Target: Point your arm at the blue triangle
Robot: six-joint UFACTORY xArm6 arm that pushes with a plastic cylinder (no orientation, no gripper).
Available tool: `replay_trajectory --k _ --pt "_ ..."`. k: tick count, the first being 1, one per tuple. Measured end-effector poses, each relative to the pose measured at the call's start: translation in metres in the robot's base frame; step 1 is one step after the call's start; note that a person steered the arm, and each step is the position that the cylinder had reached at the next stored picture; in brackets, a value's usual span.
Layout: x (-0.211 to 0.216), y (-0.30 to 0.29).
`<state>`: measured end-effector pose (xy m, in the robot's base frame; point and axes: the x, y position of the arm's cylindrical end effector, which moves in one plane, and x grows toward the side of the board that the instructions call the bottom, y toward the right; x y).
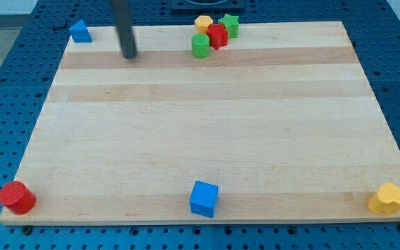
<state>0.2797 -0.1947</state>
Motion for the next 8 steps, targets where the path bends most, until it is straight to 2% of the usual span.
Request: replay_trajectory --k 1,2,4,6,8 --pt "-0.001 -0.075" --pt "-0.001 -0.110" --pt "-0.017 -0.110" --pt "-0.009 -0.094" --pt "0.001 -0.110"
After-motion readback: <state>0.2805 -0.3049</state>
